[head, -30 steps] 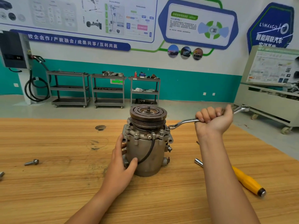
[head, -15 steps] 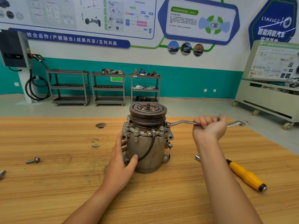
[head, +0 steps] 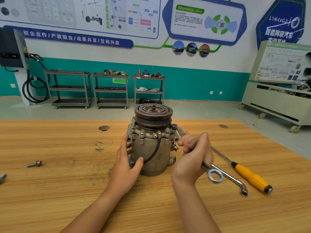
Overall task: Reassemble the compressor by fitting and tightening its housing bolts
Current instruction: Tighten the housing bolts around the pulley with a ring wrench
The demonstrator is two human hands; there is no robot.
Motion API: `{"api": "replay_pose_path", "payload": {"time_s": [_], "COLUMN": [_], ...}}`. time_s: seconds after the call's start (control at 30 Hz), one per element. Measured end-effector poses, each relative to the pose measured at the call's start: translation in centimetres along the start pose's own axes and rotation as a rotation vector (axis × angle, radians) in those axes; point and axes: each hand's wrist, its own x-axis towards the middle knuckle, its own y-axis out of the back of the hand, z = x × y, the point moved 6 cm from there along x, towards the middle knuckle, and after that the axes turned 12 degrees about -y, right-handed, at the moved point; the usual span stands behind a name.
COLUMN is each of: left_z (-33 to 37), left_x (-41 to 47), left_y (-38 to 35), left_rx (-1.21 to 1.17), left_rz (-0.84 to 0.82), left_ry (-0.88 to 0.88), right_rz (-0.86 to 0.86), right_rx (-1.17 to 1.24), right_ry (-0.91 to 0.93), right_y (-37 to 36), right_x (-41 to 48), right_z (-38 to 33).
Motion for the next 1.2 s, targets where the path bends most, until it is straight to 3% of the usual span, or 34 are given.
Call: {"api": "replay_pose_path", "payload": {"time_s": [0.07,0.17,0.23,0.63,0.8,1.2], "left_z": [0.1,0.3,0.4,0.2,-0.2,-0.2], "left_x": [0.0,0.0,0.0,0.0,0.1,0.0], "left_y": [0.0,0.1,0.1,0.0,-0.2,-0.1], "left_rx": [0.002,-0.009,-0.016,-0.035,-0.053,-0.036], "left_rz": [0.001,-0.006,-0.01,-0.026,-0.017,-0.014], "left_ry": [-0.005,-0.015,-0.014,0.024,0.028,0.021], "right_rz": [-0.003,-0.169,-0.208,0.16,0.209,0.258], "right_rx": [-0.122,-0.358,-0.387,0.323,0.45,0.315], "right_ry": [0.072,0.352,0.376,-0.548,-0.529,-0.61], "right_y": [-0.9,-3.4,-3.7,-0.8,0.3,0.2], "right_x": [-1.1,-3.3,-3.0,9.4,11.2,12.5], "right_z": [0.4,-0.3,-0.3,0.6,-0.2,1.0]}}
